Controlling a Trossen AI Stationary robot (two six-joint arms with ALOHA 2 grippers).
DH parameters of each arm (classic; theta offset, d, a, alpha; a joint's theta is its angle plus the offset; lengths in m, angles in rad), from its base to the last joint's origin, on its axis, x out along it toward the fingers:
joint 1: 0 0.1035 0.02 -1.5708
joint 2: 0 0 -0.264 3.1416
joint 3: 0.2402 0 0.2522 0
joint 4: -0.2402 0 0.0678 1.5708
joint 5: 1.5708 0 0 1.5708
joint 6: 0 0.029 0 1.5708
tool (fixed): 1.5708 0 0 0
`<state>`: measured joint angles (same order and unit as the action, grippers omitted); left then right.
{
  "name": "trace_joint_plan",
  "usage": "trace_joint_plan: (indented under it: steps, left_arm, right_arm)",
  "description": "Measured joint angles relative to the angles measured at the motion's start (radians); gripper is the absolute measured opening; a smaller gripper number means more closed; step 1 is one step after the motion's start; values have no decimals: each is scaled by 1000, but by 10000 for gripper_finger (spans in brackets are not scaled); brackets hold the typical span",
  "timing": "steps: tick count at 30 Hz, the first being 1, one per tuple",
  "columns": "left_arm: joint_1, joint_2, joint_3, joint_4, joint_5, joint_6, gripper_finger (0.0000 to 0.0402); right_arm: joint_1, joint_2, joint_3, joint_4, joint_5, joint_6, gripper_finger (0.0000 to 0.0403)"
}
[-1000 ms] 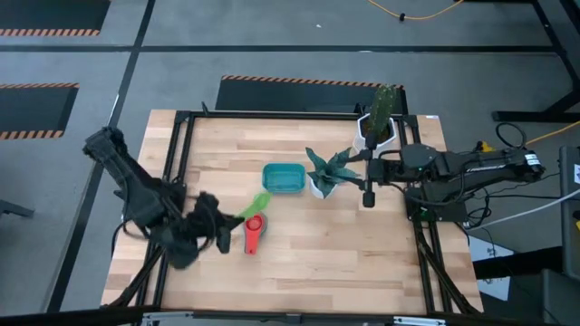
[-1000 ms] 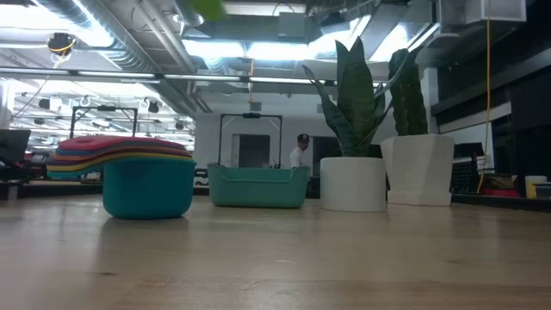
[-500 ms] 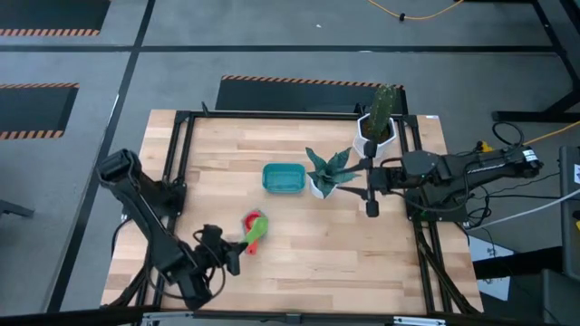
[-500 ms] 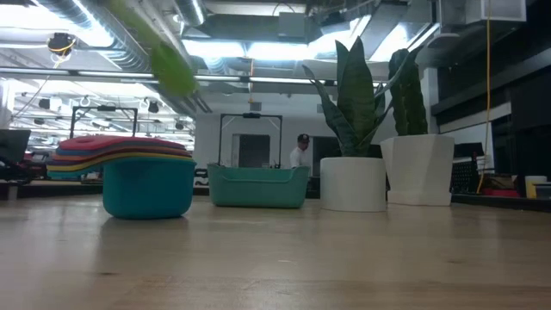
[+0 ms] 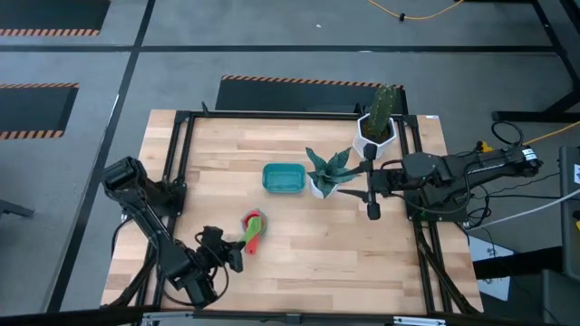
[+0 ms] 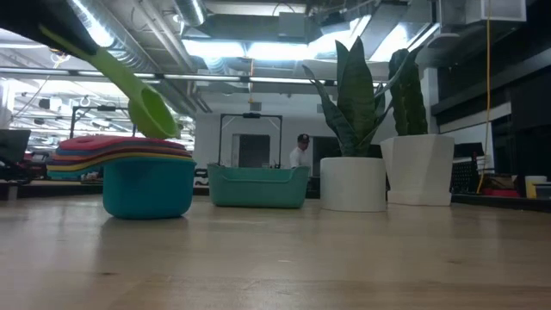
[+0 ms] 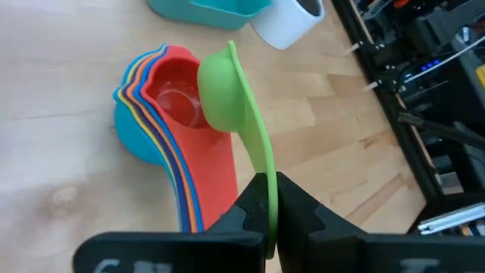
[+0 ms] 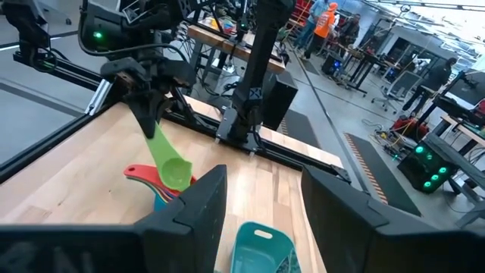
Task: Nest measuring cups in basket
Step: Stack the green measuring cup on top of the red measuring cup
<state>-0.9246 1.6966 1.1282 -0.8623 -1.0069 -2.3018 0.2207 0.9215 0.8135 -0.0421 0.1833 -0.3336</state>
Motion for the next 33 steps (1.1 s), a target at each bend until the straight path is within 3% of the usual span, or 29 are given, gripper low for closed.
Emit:
trace_joint_plan:
  steps: [7, 33]
  left_arm:
    - [21, 0, 0, -12, 84, 0, 6]
    - [50, -1, 0, 9, 157, 48, 25]
  right_arm:
    - [0, 0, 0, -6, 0, 0, 176]
    - [0, -1, 0, -5, 0, 0, 176]
